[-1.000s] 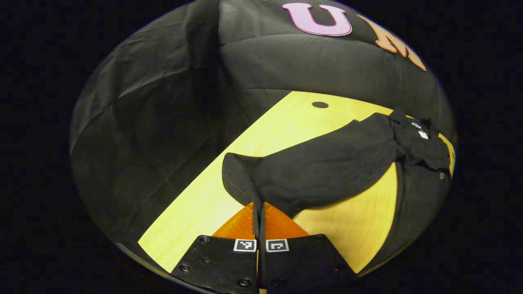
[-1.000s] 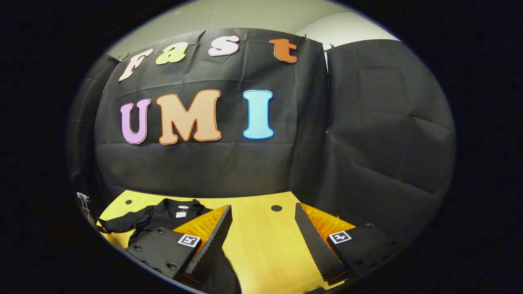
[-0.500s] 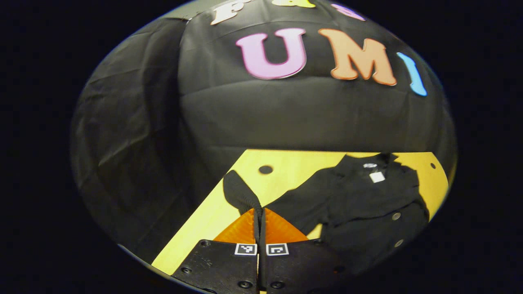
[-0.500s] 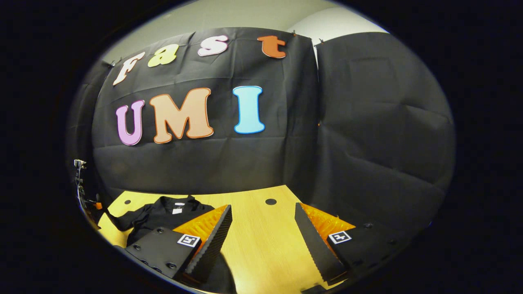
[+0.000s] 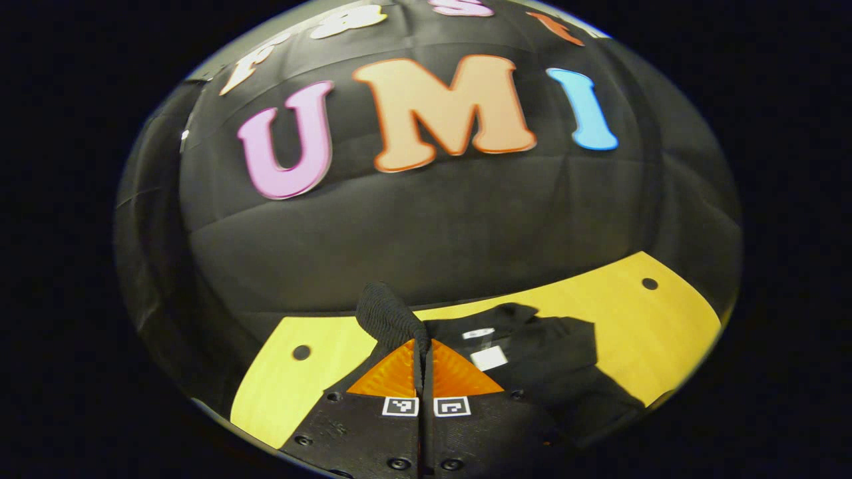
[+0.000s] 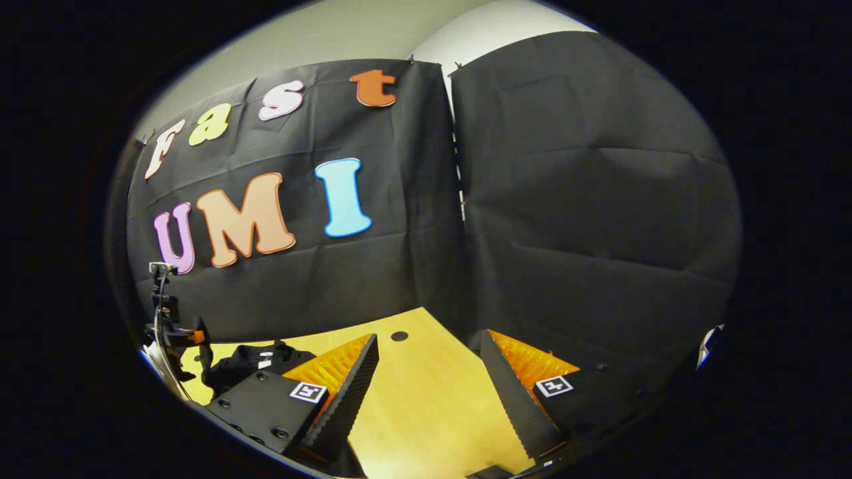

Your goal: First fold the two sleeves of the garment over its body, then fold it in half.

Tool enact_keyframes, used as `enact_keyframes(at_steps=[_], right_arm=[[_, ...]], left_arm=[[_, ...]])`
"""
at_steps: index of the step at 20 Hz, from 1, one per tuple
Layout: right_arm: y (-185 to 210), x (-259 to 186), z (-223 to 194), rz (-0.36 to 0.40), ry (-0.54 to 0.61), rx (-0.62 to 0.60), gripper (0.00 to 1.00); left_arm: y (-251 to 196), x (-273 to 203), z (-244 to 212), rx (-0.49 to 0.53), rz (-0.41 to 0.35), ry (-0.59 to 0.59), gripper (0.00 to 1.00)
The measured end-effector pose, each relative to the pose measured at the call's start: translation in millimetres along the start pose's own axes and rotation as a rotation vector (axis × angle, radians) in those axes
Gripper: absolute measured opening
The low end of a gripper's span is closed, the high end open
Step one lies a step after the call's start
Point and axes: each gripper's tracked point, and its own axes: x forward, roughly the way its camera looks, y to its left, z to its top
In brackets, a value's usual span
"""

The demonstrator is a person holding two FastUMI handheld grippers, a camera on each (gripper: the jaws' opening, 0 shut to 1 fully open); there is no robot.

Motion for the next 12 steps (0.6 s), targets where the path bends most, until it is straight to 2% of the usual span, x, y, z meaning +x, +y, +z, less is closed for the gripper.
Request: enact_keyframes(at_steps=[5, 9, 12], right_arm=[[-40, -1, -7, -0.061, 0.041, -0.031, 0.98], [-47, 8, -8, -0.051, 0.066, -0.037, 0.98], [-49, 19, -10, -0.033, 0.083, -0.047, 0.98]], left_arm=[[-124, 31, -28, 0.002, -0.144, 0.075, 0.00], [-161, 39, -63, -0.017, -0.159, 0.172, 0.00], [-197, 39, -61, -0.076, -0.224, 0.168, 0.08]])
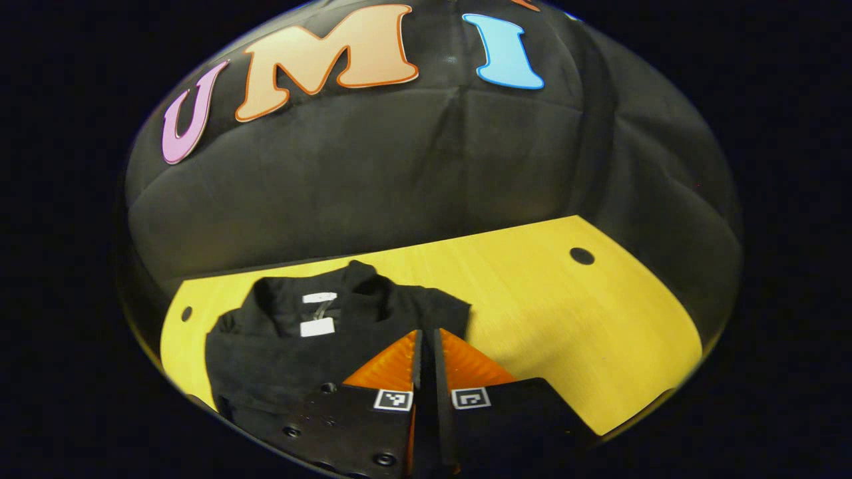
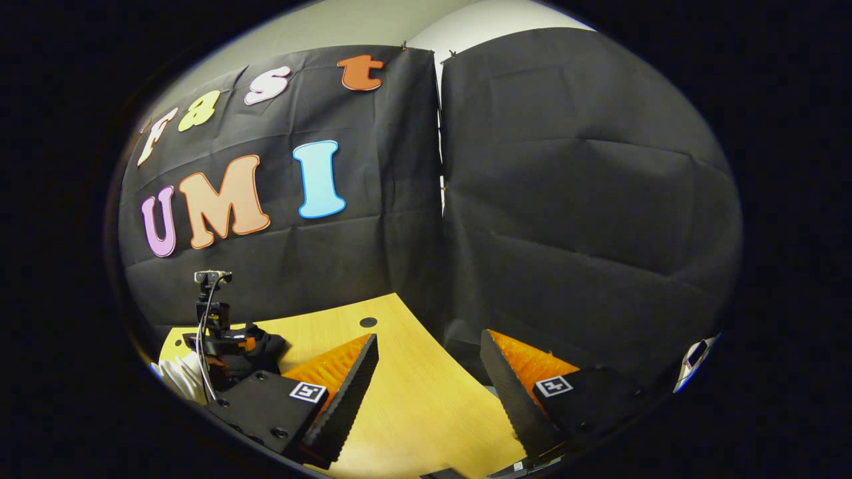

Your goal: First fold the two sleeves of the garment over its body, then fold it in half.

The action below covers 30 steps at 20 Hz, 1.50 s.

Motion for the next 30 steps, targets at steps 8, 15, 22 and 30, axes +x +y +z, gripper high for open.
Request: enact_keyframes(at_steps=[8, 15, 22, 30], right_arm=[[40, 26, -21, 0.134, 0.041, 0.032, 0.98], [142, 5, -88, 0.345, 0.133, -0.027, 0.98], [217, -49, -210, 0.428, 0.294, -0.159, 0.98], [225, -73, -321, 0.389, 0.430, -0.276, 0.99]], left_arm=[[13, -69, 73, -0.062, -0.001, -0.240, 0.93], [154, -186, 59, -0.111, 0.222, -0.368, 0.99], [229, -305, -123, -0.110, 0.337, -0.197, 0.90], [218, -347, -280, -0.189, 0.341, -0.005, 0.91]])
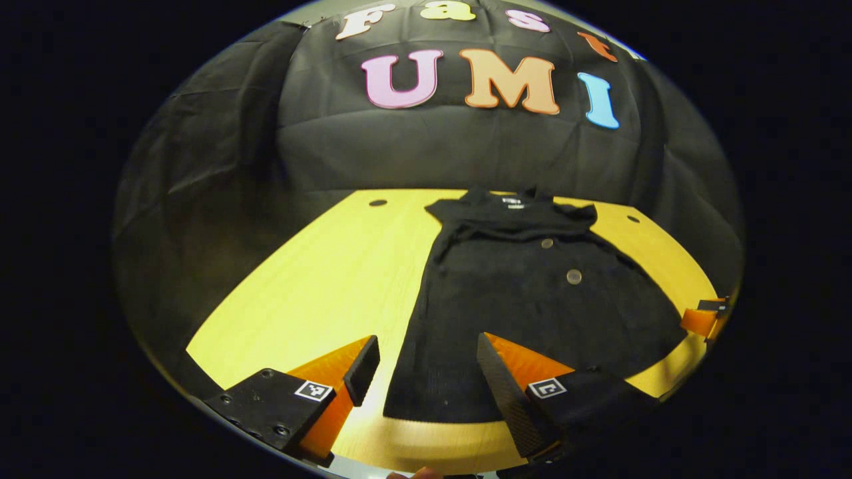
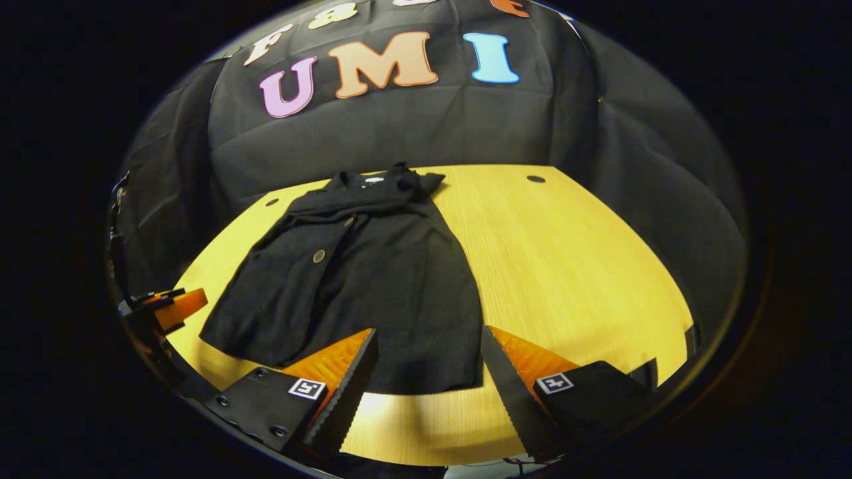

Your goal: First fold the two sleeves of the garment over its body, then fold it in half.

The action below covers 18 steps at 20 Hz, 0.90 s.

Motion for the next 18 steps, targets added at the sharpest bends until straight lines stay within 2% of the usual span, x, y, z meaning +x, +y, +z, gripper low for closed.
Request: enact_keyframes(at_steps=[2, 4, 5, 6, 7, 8, 9, 11, 12, 13, 14, 15, 16, 17, 18], right_arm=[[-3, 10, -13, -0.012, 0.036, 0.030, 0.98], [-5, 16, -19, -0.023, 0.049, 0.048, 0.99], [-6, 19, -23, -0.026, 0.062, 0.053, 0.94], [-5, 22, -26, -0.025, 0.072, 0.054, 0.99], [-5, 23, -29, -0.025, 0.084, 0.045, 0.99], [-5, 26, -24, -0.031, 0.062, 0.027, 0.99], [-5, 29, -25, -0.034, 0.075, 0.001, 0.99], [-3, 31, -22, -0.029, 0.072, -0.047, 0.94], [-3, 31, -25, -0.023, 0.075, -0.059, 0.94], [-2, 32, -23, -0.013, 0.073, -0.063, 0.98], [0, 34, -23, -0.005, 0.078, -0.068, 0.89], [2, 35, -22, 0.005, 0.077, -0.069, 0.95], [7, 34, -20, 0.018, 0.079, -0.068, 0.84], [11, 34, -19, 0.028, 0.080, -0.075, 0.81], [14, 34, -18, 0.035, 0.084, -0.086, 0.65]], left_arm=[[-1, 0, -25, 0.034, -0.004, 0.050, 0.91], [3, 6, -28, 0.050, -0.004, 0.065, 0.92], [3, 7, -31, 0.049, -0.004, 0.075, 0.92], [3, 10, -35, 0.043, -0.003, 0.089, 0.91], [0, 11, -44, 0.036, 0.005, 0.105, 0.91], [0, 6, -51, 0.030, 0.013, 0.126, 0.87], [0, 3, -49, 0.019, 0.018, 0.111, 0.93], [-1, 7, -50, -0.003, 0.027, 0.118, 0.93], [-1, 9, -49, -0.012, 0.030, 0.114, 0.94], [-2, 9, -51, -0.022, 0.027, 0.124, 0.94], [-7, 9, -51, -0.038, 0.006, 0.122, 0.89], [-8, 11, -50, -0.041, 0.005, 0.129, 0.95], [-10, 11, -50, -0.038, -0.003, 0.125, 0.90], [-14, 13, -49, -0.033, -0.016, 0.128, 0.88], [-17, 16, -48, -0.025, -0.026, 0.123, 0.81]])
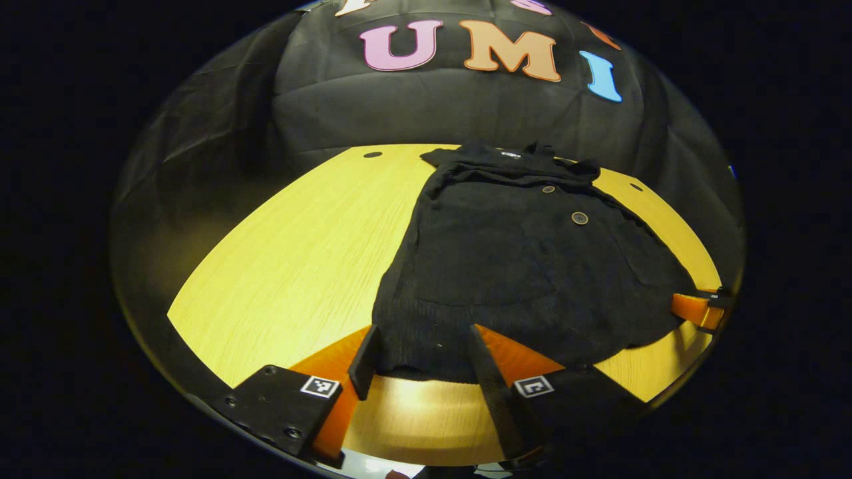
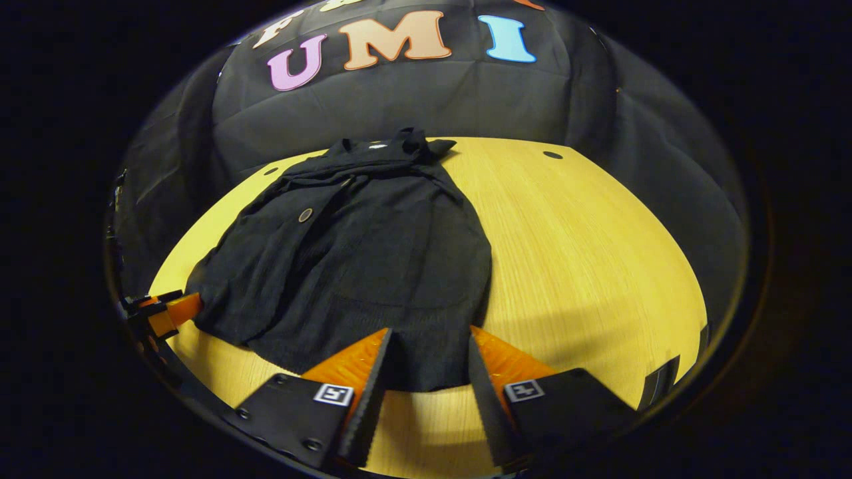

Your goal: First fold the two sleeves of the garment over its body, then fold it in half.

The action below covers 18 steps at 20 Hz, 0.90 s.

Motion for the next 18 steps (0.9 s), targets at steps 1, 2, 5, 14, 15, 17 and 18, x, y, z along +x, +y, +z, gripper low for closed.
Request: enact_keyframes(at_steps=[1, 2, 5, 14, 15, 17, 18], right_arm=[[4, 1, 2, 0.011, 0.001, -0.010, 0.56], [5, 2, 2, 0.022, 0.004, -0.016, 0.46], [11, 6, 5, 0.057, 0.006, 0.007, 0.31], [10, 7, 8, 0.090, 0.020, 0.040, 0.05], [11, 6, 9, 0.095, 0.018, 0.038, 0.05], [10, 1, 14, 0.103, 0.007, 0.041, 0.05], [9, -4, 18, 0.101, -0.003, 0.045, 0.05]], left_arm=[[-4, 0, 1, 0.009, -0.012, -0.001, 0.76], [-7, 1, 1, 0.014, -0.022, -0.004, 0.66], [-12, 4, 5, 0.015, -0.052, -0.012, 0.49], [-11, 12, 11, 0.047, 0.030, 0.012, 0.00], [-11, 11, 11, 0.043, 0.020, 0.014, 0.00], [-8, 8, 12, 0.010, 0.008, 0.030, 0.00], [-7, 5, 15, -0.004, 0.007, 0.030, 0.00]])
